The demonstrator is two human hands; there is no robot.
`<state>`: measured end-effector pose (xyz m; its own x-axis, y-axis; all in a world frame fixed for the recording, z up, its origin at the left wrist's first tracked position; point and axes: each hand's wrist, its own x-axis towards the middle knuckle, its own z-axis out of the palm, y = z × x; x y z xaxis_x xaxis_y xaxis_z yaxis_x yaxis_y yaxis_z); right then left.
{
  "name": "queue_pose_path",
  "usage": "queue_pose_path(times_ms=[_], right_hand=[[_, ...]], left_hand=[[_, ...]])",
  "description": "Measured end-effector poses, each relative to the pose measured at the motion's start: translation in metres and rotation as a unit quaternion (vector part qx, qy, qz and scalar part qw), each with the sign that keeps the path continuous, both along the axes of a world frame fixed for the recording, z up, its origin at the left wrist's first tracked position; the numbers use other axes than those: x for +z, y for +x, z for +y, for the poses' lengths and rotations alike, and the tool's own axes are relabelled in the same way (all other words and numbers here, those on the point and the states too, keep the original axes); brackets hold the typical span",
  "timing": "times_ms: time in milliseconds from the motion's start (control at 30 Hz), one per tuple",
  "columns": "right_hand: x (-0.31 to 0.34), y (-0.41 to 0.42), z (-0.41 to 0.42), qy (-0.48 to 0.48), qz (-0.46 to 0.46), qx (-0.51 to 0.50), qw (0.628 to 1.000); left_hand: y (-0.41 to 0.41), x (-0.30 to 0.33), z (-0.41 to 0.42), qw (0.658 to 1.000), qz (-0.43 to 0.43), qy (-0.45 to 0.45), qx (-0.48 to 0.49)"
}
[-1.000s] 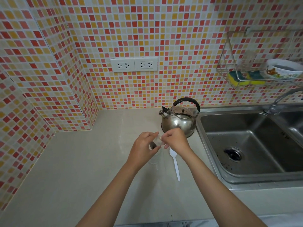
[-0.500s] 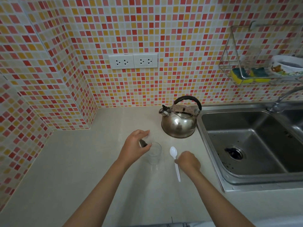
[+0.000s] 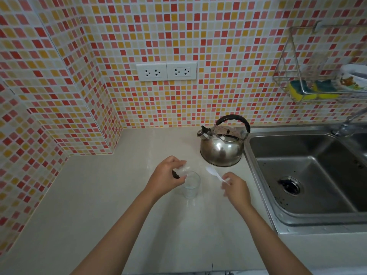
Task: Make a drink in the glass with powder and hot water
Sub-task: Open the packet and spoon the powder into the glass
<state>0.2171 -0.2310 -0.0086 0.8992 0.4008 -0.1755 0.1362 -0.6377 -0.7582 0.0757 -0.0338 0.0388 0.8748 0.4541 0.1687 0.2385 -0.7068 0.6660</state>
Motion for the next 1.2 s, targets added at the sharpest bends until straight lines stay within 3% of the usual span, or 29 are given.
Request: queue_pose_path(times_ms=[167,533,667,1200], right_hand=[[0.040,-0.002,-0.001,0.073,-0.044,0.052,0.995],[0.047,-0.014,0.000,0.064,-0.023,0.115,0.991],[0.044,-0.014,0.000,0.052,-0.037,0.123,0.990],[0.034,-0.021,-0.005,-0.009,-0.052,0.112,0.992]], left_hand=[[0.006,-0.001,0.002,1.000,0.016,0.013,-0.016],[0.010,-0.004,0.002,0.996,0.054,0.063,-0.035],[0.010,-0.002,0.001,0.988,0.085,0.118,-0.054],[0.029,0.024,-0.009,0.877,0.230,0.384,-0.176]])
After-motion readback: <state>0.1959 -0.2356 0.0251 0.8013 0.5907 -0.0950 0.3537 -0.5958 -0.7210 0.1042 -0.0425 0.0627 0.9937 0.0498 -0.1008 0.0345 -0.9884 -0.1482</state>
